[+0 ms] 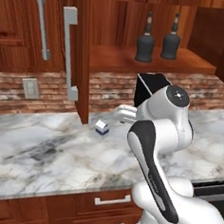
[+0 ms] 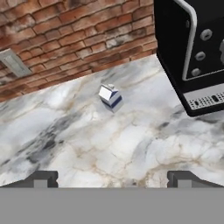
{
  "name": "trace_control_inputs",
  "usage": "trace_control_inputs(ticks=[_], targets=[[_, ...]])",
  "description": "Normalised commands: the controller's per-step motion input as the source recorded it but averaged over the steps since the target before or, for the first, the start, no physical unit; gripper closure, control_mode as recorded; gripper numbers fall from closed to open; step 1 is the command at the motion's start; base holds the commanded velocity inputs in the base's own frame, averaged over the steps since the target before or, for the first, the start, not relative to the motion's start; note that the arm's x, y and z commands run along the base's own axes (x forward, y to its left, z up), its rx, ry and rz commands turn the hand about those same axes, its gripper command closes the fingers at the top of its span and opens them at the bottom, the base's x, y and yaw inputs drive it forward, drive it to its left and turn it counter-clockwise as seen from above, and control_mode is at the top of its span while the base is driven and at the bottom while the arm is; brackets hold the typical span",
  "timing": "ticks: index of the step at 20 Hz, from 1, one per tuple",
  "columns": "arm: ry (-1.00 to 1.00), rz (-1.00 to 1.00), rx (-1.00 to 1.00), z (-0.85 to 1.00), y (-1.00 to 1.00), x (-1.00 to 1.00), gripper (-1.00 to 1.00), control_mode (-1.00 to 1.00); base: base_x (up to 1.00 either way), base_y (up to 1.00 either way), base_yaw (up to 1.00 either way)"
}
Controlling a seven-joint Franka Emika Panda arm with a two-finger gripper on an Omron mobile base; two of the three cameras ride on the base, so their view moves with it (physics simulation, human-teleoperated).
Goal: Sort all alcoholic drinks to one cabinet, and non-alcoholic drinks to the other.
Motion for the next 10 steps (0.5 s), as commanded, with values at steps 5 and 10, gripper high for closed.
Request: trace_control_inputs(ticks=[5,10], targets=[[0.00,0.00,0.00,0.00,0.00,0.00,-1.00,1.00,0.42,0.13,0.11],[0.00,0.00,0.00,0.00,0.00,0.00,-1.00,1.00,0.17,0.11,0.06]])
